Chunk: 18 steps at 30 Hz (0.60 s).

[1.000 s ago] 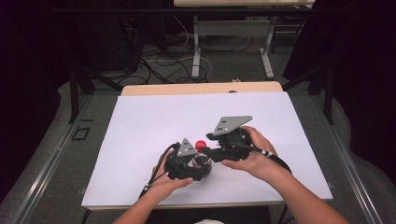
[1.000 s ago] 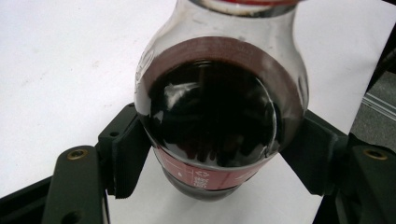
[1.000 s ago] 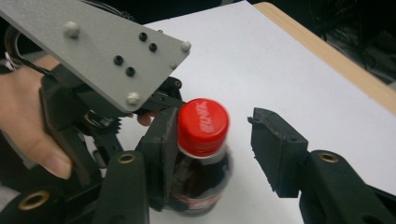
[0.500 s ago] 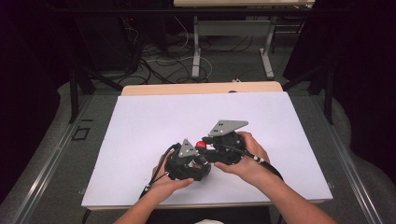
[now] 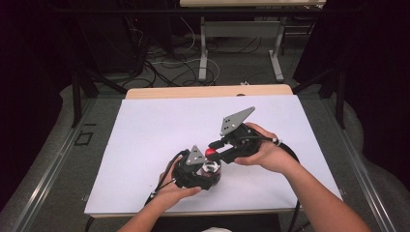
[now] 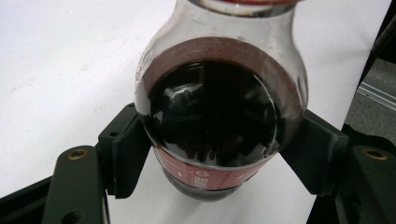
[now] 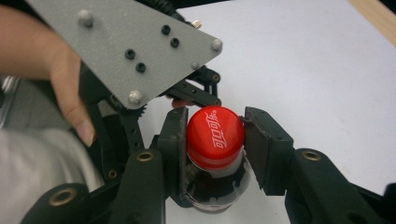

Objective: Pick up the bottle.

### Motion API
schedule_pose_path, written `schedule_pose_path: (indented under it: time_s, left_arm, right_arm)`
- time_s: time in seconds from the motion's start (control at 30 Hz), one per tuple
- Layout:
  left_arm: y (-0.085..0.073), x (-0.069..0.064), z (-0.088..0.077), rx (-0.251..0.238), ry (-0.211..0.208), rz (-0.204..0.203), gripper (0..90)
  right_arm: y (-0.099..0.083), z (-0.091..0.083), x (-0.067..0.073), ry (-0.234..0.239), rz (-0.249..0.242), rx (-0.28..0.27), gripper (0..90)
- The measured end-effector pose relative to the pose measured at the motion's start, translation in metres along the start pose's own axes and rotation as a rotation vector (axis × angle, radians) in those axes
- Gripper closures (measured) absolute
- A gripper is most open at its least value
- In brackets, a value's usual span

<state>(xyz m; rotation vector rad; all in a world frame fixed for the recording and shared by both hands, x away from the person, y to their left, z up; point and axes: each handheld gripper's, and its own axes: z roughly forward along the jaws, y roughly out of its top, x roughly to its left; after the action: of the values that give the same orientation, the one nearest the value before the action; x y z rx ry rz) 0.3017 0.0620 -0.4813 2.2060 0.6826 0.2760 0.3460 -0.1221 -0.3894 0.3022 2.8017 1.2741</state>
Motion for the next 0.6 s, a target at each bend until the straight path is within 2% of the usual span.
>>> schedule_pose_path:
  time_s: [0.07, 0.1, 0.2, 0.27, 0.37, 0.4, 0.47, 0.53, 0.57, 0.6]
  left_arm:
    - [0.0, 0.0, -0.002, 0.011, -0.017, 0.0, 29.8]
    - [0.0, -0.001, -0.001, -0.007, -0.008, -0.005, 29.9]
    - [0.0, 0.0, -0.002, -0.009, -0.003, -0.006, 29.8]
    - [0.0, 0.001, -0.002, -0.009, 0.002, -0.007, 29.9]
    - [0.0, 0.003, -0.003, -0.007, 0.005, -0.013, 29.8]
    - [0.001, 0.004, -0.004, 0.006, -0.002, -0.014, 29.9]
    - [0.0, 0.004, -0.003, -0.009, 0.012, -0.021, 29.9]
    - [0.0, 0.005, -0.003, -0.007, 0.016, -0.027, 29.9]
    - [0.0, 0.006, -0.003, -0.009, 0.02, -0.019, 29.9]
    - [0.0, 0.007, -0.003, -0.006, 0.022, -0.018, 29.9]
  right_arm:
    - [0.001, -0.001, -0.003, 0.038, -0.028, 0.01, 60.9]
    - [0.002, -0.001, -0.004, 0.049, -0.044, 0.005, 60.9]
    - [0.003, -0.002, -0.004, 0.039, -0.059, 0.007, 60.7]
    - [0.003, -0.002, -0.002, 0.018, -0.036, -0.002, 60.7]
    - [0.001, -0.003, 0.002, 0.007, 0.025, -0.031, 53.4]
    - [0.001, -0.002, 0.004, -0.01, 0.032, -0.048, 52.5]
    - [0.001, -0.003, 0.008, -0.037, 0.069, -0.059, 48.7]
    - [0.001, -0.003, 0.013, -0.095, 0.062, -0.081, 46.0]
    - [0.001, -0.003, 0.014, -0.107, 0.063, -0.078, 45.6]
    - [0.001, -0.003, 0.016, -0.125, 0.084, -0.084, 45.0]
